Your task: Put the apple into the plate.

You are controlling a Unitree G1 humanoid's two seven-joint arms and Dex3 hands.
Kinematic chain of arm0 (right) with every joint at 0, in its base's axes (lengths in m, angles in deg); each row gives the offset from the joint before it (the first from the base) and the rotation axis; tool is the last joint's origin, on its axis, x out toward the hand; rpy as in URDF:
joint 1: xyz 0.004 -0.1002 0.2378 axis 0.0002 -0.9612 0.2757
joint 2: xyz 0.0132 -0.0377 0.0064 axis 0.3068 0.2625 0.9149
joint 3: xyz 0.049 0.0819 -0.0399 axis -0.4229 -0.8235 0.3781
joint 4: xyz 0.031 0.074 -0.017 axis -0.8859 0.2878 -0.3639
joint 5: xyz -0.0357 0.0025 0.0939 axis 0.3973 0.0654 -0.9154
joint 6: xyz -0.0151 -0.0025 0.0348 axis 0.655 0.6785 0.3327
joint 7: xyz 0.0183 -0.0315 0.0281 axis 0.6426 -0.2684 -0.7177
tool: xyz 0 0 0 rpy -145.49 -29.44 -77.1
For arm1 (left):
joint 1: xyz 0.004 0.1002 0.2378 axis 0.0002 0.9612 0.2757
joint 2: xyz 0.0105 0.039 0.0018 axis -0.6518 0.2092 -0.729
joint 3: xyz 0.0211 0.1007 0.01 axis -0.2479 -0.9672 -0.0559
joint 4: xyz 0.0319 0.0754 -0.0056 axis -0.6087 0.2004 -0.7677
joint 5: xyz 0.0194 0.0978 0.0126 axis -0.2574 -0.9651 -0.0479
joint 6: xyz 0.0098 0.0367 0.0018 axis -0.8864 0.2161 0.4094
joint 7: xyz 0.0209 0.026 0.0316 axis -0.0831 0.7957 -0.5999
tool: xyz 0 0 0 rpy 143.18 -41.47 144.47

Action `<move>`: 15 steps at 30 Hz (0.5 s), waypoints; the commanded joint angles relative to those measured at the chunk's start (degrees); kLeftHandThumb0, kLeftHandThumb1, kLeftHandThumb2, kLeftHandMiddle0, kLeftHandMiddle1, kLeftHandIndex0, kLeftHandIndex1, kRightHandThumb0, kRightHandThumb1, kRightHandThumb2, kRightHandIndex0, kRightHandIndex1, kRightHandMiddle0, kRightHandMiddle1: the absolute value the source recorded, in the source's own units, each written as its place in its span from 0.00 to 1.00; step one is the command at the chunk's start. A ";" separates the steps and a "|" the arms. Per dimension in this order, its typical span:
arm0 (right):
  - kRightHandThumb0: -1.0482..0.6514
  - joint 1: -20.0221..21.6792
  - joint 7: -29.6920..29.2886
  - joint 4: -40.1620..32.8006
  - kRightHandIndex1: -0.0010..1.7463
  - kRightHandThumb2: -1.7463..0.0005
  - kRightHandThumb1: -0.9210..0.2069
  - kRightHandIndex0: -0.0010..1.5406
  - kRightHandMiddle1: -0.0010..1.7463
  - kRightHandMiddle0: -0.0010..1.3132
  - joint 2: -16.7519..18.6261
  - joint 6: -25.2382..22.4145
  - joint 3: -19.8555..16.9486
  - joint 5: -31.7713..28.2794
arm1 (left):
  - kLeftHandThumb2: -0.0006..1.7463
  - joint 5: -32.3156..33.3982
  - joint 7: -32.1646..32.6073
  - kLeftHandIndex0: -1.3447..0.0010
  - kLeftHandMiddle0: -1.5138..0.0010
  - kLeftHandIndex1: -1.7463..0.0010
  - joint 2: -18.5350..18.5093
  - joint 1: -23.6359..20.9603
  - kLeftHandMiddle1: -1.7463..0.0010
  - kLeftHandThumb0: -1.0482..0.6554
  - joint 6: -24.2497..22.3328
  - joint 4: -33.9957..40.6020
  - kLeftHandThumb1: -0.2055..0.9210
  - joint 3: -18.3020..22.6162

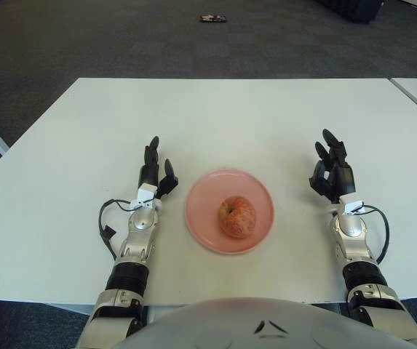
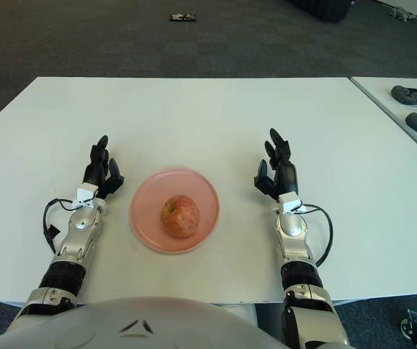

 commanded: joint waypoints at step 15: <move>0.14 -5.50 13.28 -7.94 0.02 0.44 0.00 0.13 0.27 0.00 3.27 -15.21 0.06 -12.75 | 0.56 -0.30 -0.08 1.00 0.90 0.77 -0.01 0.73 1.00 0.14 -0.20 -2.08 1.00 0.19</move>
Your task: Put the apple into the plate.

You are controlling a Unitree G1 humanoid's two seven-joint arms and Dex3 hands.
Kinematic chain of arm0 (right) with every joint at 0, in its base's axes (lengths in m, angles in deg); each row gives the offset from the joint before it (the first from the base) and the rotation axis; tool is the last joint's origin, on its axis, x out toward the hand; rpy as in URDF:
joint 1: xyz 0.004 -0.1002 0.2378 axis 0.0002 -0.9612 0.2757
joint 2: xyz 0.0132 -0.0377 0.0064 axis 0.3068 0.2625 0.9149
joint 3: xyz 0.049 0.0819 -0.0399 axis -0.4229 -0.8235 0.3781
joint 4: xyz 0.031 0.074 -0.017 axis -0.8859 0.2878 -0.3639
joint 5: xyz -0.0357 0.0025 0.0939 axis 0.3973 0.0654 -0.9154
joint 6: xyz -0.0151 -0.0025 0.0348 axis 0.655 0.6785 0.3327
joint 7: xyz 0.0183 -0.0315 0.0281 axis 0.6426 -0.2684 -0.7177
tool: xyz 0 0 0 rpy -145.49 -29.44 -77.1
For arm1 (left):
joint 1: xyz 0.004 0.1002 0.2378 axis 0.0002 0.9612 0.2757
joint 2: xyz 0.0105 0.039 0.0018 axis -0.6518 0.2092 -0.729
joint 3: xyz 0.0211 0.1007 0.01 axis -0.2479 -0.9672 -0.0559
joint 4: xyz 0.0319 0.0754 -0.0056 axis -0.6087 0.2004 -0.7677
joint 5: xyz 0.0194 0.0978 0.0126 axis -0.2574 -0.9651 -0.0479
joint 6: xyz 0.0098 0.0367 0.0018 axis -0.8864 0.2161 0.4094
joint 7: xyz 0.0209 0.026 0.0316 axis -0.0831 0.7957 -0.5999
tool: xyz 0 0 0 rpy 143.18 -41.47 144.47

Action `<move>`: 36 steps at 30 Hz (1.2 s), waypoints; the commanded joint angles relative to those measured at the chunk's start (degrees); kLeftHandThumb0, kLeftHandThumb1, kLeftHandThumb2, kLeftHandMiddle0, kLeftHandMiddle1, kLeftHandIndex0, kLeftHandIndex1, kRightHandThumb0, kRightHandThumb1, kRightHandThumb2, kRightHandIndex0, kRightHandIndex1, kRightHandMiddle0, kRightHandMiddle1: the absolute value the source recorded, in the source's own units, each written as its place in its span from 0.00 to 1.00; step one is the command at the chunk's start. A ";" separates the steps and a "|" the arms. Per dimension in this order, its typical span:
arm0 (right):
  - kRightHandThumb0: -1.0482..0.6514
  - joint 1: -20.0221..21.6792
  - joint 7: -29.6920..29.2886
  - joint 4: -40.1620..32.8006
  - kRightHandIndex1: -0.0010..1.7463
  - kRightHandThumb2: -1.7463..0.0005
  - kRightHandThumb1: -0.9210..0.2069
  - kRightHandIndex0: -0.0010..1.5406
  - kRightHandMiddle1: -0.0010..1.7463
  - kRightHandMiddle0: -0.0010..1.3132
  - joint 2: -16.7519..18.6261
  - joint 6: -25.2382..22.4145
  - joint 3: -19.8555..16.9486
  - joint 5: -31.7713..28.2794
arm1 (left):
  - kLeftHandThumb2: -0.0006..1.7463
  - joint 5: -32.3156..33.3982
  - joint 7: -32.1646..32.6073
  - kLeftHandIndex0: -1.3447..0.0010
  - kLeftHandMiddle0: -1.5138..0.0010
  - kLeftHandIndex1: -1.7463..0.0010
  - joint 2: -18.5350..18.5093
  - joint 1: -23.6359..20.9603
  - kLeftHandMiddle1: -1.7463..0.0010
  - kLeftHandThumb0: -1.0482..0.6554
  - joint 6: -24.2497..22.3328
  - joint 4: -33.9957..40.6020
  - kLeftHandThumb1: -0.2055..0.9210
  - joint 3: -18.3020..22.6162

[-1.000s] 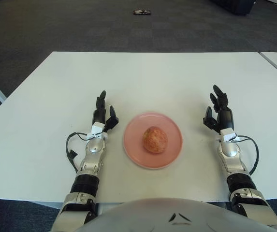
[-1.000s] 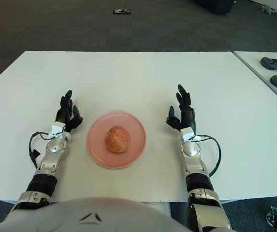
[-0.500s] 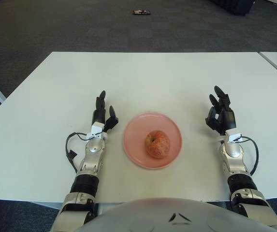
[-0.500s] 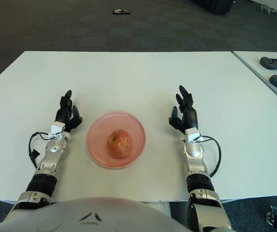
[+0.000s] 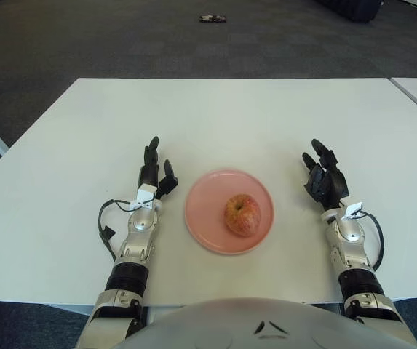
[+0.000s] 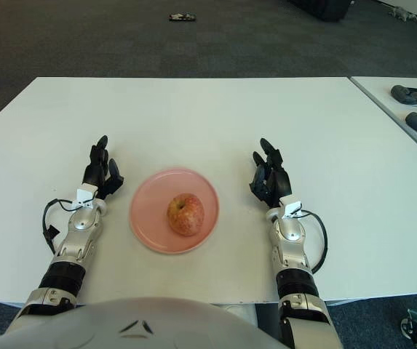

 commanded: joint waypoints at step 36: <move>0.18 -2.39 3.52 -5.42 0.01 0.49 0.00 0.15 0.27 0.00 0.86 -10.83 -1.29 -2.72 | 0.56 -0.40 -0.44 1.00 0.90 0.77 0.31 0.60 1.00 0.14 -2.87 -0.70 1.00 -0.19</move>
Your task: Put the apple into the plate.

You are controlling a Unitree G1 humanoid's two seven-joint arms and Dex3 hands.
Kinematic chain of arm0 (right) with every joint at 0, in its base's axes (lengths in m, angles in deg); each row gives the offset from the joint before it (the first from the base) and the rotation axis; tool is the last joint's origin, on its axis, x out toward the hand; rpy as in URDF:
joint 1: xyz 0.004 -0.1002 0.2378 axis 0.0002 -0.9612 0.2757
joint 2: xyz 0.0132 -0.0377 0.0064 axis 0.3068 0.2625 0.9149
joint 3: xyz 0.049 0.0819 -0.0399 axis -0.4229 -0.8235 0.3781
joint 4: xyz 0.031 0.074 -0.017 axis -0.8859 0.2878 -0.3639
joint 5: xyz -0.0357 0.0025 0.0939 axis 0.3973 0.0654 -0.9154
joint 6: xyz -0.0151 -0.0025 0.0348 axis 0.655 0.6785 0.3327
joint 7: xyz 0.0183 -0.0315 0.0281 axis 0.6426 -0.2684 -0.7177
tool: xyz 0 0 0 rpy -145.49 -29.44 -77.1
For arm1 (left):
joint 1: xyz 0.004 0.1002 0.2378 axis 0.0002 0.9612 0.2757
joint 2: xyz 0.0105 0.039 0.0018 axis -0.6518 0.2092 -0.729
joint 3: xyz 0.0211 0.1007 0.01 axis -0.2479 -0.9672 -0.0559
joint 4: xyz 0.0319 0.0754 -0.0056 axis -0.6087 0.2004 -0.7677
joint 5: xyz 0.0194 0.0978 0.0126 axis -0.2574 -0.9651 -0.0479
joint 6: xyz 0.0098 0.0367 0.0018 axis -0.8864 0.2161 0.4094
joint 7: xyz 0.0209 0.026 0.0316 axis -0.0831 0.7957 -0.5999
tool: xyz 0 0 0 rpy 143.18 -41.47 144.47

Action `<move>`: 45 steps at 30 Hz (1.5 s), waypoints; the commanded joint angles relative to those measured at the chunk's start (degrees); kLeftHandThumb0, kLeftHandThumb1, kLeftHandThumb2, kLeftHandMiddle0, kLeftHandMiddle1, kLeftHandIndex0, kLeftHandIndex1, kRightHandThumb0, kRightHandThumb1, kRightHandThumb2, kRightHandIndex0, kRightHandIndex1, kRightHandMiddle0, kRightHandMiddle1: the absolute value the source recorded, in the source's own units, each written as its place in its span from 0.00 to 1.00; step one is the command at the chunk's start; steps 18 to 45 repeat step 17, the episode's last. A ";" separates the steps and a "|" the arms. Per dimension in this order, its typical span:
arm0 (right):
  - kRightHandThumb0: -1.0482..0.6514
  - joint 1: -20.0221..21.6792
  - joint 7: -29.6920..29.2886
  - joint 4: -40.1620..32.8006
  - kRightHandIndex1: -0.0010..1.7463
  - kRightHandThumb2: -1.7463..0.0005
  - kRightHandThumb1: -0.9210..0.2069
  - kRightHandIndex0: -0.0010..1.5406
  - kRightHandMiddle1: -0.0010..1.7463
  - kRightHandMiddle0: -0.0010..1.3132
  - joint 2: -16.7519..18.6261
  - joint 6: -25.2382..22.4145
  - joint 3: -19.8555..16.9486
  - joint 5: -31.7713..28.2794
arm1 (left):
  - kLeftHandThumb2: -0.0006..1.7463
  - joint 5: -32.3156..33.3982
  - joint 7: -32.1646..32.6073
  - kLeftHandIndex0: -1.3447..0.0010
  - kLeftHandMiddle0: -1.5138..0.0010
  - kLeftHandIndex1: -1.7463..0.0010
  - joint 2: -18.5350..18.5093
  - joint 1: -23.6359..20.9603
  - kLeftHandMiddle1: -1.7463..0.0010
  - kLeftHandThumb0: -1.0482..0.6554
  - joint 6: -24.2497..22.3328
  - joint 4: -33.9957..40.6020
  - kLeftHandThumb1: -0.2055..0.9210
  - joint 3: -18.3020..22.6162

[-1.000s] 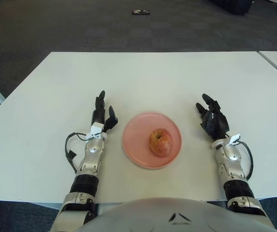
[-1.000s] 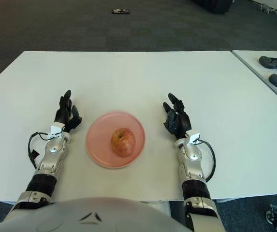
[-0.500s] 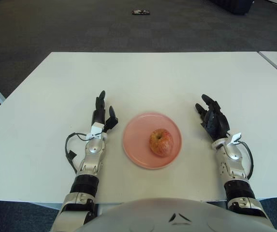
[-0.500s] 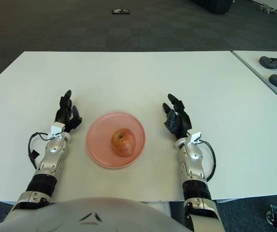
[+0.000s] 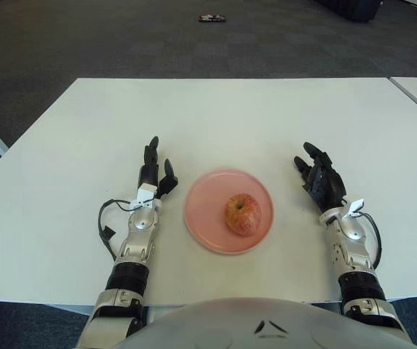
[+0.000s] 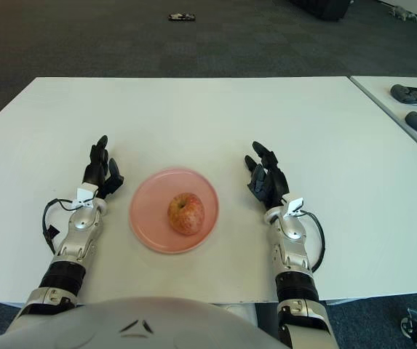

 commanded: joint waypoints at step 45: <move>0.17 -1.29 0.00 -0.15 0.01 0.48 0.00 0.14 0.25 0.00 -0.02 -1.66 -0.06 0.71 | 0.56 -0.19 -0.38 1.00 0.91 0.78 0.33 0.50 1.00 0.13 -1.85 -1.27 1.00 -0.40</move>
